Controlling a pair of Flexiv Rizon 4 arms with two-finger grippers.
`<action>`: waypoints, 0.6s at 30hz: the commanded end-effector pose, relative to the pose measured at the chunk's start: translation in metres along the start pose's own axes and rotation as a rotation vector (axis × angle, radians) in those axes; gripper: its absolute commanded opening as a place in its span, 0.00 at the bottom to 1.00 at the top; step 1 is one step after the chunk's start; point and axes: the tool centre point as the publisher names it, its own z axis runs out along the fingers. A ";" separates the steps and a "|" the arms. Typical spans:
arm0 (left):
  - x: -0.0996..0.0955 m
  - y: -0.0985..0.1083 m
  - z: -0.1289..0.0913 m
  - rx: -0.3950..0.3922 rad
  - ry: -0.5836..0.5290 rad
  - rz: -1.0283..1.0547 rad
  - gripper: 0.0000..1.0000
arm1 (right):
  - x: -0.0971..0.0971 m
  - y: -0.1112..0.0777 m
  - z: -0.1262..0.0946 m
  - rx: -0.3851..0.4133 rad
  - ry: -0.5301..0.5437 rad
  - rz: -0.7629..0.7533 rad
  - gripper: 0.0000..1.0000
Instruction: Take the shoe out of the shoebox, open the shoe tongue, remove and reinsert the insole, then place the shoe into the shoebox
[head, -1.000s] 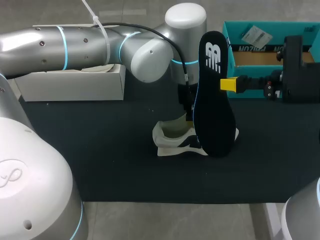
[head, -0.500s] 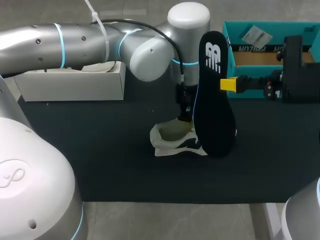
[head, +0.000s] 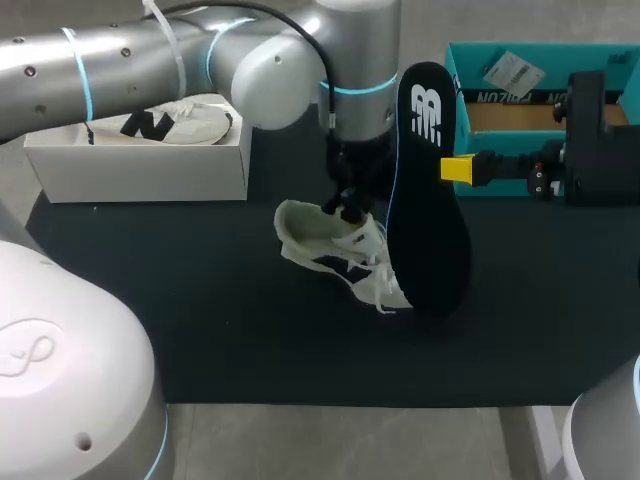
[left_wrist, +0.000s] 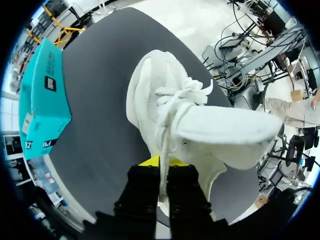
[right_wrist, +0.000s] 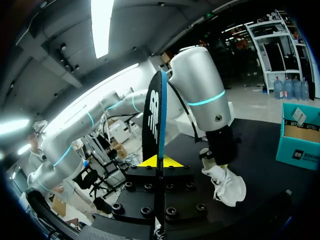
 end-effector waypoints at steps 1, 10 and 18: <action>-0.010 0.007 -0.003 -0.050 0.099 0.310 0.00 | 0.000 -0.001 0.002 -0.001 -0.001 0.001 0.00; -0.021 0.009 -0.011 -0.095 0.124 0.605 0.00 | 0.000 -0.001 0.002 -0.001 -0.001 0.001 0.00; -0.033 0.010 -0.018 -0.062 0.134 0.649 0.00 | 0.000 -0.001 0.002 -0.001 -0.001 0.001 0.00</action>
